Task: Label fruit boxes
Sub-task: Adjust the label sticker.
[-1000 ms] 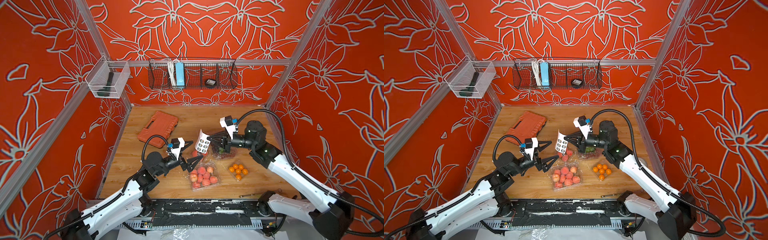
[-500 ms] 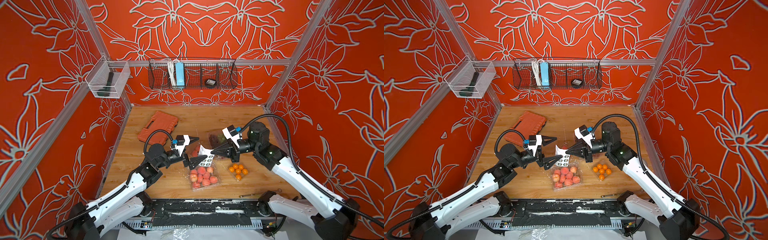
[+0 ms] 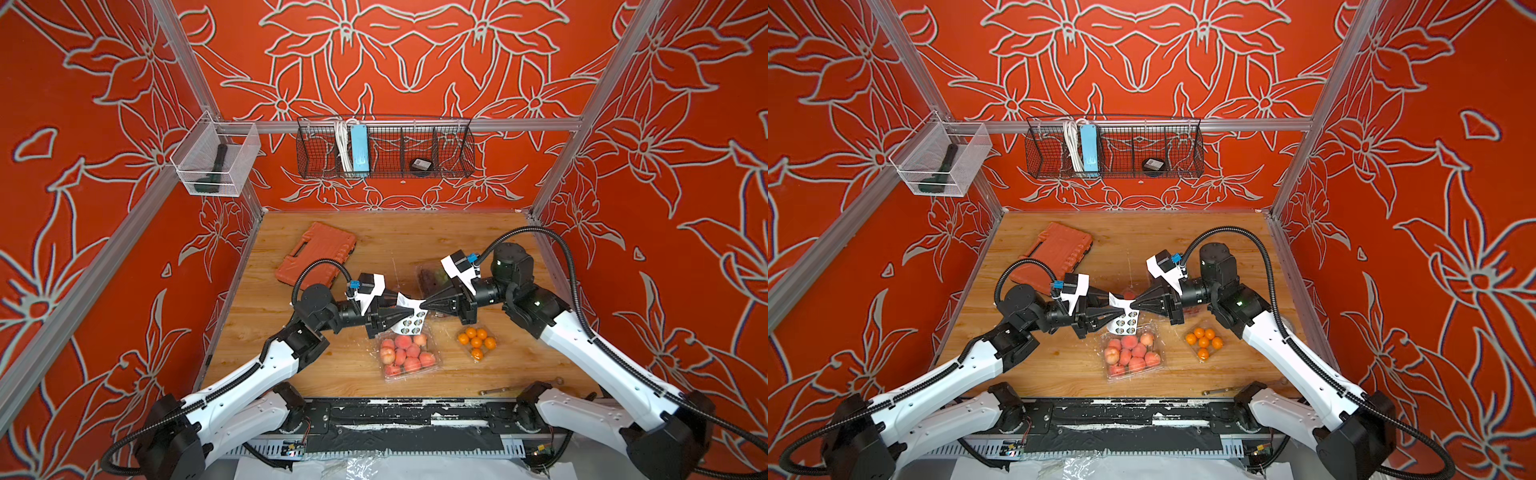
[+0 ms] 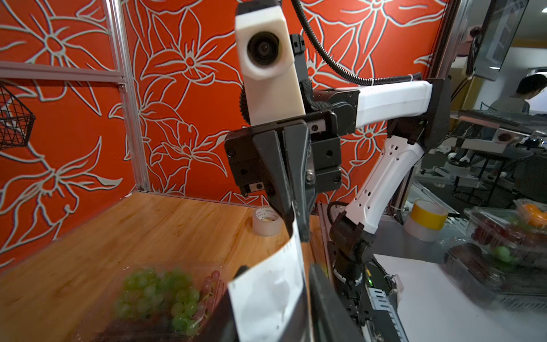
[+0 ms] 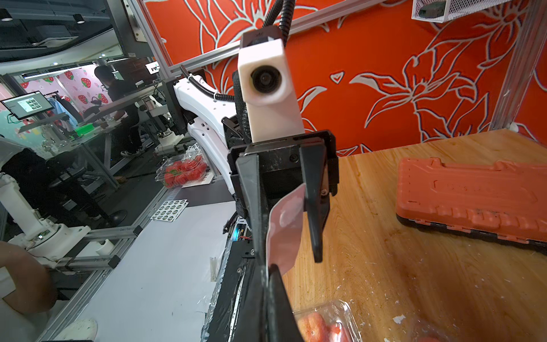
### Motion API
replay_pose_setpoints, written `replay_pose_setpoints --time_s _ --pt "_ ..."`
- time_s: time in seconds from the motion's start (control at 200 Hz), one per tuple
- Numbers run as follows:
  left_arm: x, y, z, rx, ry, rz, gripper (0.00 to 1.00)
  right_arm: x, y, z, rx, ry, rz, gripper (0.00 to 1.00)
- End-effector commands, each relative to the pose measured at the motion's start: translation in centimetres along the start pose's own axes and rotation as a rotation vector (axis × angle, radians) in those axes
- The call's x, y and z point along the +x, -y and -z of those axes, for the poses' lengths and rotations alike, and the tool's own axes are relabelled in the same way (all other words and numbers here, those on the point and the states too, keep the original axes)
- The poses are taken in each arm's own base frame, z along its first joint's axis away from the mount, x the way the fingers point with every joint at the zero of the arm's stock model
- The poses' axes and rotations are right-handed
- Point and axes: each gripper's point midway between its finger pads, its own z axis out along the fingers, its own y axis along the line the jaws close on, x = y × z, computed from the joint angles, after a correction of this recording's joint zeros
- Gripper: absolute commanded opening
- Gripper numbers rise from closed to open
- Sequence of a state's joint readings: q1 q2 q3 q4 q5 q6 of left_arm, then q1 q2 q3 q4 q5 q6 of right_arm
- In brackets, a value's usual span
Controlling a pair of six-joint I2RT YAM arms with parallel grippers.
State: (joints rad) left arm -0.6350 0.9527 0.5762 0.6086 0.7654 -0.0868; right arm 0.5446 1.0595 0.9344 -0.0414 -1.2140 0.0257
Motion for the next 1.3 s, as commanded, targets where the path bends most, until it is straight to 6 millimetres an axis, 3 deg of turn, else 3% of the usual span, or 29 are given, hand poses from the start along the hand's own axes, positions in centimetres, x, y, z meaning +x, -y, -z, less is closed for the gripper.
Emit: replay_pose_setpoints --time_s 0.0,0.526,0.621,0.671,0.791,0.871,1.006,1.296 --pt "-2.0 0.6 -0.1 0.034 0.043 -0.034 0.32 -0.4 -0.4 0.2 -0.004 0.008 0.033 0.00" --pt "-2.1 0.4 -0.5 0.044 0.039 -0.004 0.20 -0.3 -0.3 0.2 0.006 0.013 0.036 0.00" --pt "-2.3 0.5 -0.6 0.051 0.034 -0.002 0.00 -0.5 -0.2 0.2 0.009 0.016 0.036 0.00" --pt "-2.3 0.2 -0.6 0.033 0.032 0.002 0.00 -0.6 0.1 0.2 0.024 0.017 0.030 0.00" --pt "-2.3 -0.8 -0.5 -0.027 0.049 0.034 0.00 -0.7 1.2 0.5 0.117 0.060 0.022 0.35" --pt "-3.2 -1.2 -0.3 -0.053 0.096 0.080 0.00 -0.7 1.3 1.1 0.174 0.104 0.029 0.41" --pt "-3.6 0.2 -0.2 -0.010 0.115 0.072 0.00 -1.7 0.5 1.8 0.182 0.197 0.055 0.35" --pt "-3.5 0.6 0.1 -0.010 0.114 0.062 0.00 -3.2 0.2 1.8 0.161 0.250 0.065 0.20"
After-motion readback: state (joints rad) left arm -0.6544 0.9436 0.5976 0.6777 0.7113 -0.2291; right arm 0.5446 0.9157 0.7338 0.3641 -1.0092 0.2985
